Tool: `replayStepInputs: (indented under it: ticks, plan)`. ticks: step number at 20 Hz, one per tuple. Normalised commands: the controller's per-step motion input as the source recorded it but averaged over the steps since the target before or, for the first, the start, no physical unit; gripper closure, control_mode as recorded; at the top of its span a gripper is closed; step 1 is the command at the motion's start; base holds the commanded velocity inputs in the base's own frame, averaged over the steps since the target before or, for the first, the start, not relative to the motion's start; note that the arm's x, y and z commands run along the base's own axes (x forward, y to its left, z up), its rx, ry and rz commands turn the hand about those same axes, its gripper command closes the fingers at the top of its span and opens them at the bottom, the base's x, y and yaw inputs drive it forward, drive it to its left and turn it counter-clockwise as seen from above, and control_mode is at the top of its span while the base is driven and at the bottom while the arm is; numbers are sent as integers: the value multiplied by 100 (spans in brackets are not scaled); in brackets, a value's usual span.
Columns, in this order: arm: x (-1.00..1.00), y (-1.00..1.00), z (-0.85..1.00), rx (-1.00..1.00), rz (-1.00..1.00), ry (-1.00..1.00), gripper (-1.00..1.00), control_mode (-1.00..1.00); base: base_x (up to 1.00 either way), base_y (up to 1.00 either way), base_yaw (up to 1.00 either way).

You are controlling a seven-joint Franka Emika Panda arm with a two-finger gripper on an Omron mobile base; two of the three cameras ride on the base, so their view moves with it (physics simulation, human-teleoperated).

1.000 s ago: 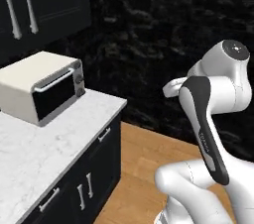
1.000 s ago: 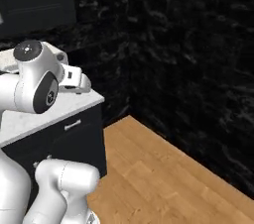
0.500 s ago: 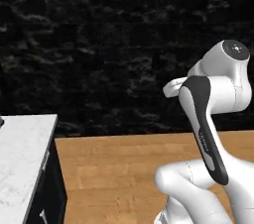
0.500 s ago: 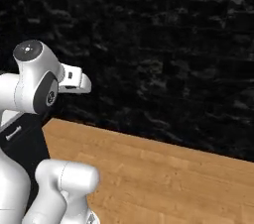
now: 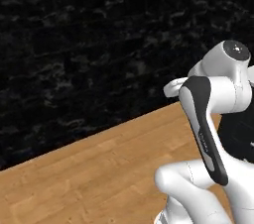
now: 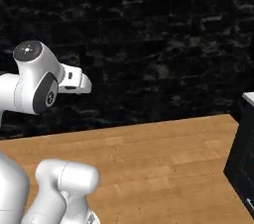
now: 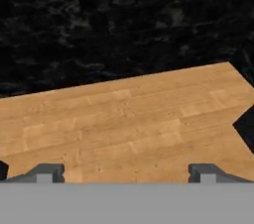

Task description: Navigate to the electric kettle.

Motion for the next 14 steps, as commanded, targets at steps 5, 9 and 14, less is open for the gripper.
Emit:
replayStepInputs:
  ticks: [5, 9, 14]
  plan:
    - [0, 0, 0, 0, 0, 0, -100, 100, -25, -5, -75]
    - [0, 0, 0, 0, 0, 0, -100, 100, -16, -18, -73]
    - [0, 0, 0, 0, 0, 0, -100, 100, -1, -47, -68]
